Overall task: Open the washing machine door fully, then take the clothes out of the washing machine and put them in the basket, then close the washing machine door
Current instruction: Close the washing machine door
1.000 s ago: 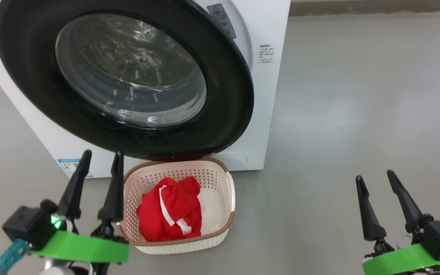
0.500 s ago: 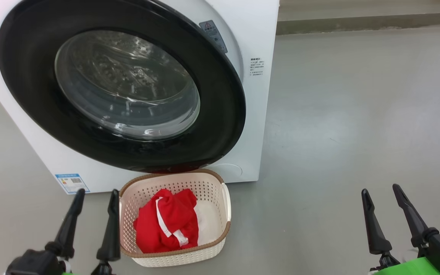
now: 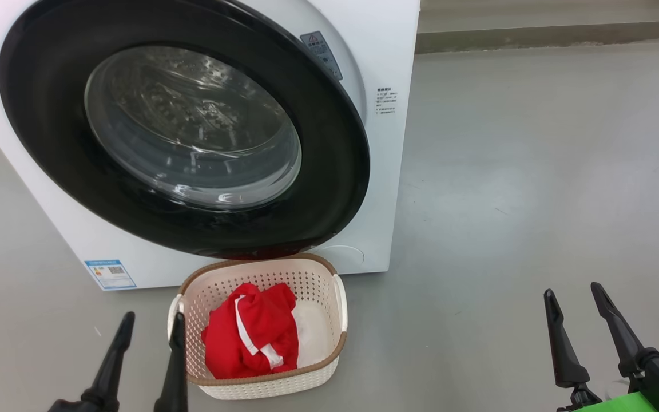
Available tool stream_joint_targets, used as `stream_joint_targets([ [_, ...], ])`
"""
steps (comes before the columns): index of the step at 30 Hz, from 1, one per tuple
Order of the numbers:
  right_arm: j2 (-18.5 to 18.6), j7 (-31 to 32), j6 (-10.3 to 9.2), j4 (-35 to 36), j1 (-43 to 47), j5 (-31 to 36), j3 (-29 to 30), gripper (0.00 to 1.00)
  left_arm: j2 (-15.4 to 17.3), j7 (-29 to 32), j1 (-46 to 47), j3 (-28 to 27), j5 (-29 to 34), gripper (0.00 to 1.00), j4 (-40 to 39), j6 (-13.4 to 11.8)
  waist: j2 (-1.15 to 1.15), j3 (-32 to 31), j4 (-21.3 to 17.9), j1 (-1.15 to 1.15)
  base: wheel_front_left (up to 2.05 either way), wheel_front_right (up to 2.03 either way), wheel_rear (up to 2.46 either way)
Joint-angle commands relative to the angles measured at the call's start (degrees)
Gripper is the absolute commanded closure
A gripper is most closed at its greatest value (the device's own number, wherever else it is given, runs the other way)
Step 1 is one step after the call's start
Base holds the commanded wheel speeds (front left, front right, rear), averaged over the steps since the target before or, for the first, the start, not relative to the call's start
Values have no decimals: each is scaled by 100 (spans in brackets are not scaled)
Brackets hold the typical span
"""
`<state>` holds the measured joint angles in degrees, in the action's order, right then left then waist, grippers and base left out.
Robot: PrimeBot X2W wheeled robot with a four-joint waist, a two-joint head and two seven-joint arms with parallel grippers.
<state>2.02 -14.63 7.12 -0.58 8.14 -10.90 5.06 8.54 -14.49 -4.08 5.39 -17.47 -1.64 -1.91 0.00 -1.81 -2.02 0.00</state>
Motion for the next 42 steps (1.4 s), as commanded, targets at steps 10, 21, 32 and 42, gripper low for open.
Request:
stream_joint_targets([
  [10, 86, -37, 36, 175, -99, 8, -79, 0, -104, -51, 61, -301, 252, 0, -136, 149, 0, 14, -20, 0, 0, 0, 0],
  [21, 86, -37, 36, 156, -114, 2, -87, 0, -249, -51, 91, -366, 349, 0, -173, 271, 0, 62, 93, 0, 0, 0, 0],
  [32, 86, -37, 36, 8, -365, -29, -209, 100, -371, -51, 169, -147, 513, 0, -324, 312, 0, 159, 583, 0, 0, 0, 0],
  [42, 86, -36, 36, -237, -859, 122, -466, 100, -463, -51, 337, 146, 570, 0, -543, 329, 0, 476, 1145, 0, 0, 0, 0],
])
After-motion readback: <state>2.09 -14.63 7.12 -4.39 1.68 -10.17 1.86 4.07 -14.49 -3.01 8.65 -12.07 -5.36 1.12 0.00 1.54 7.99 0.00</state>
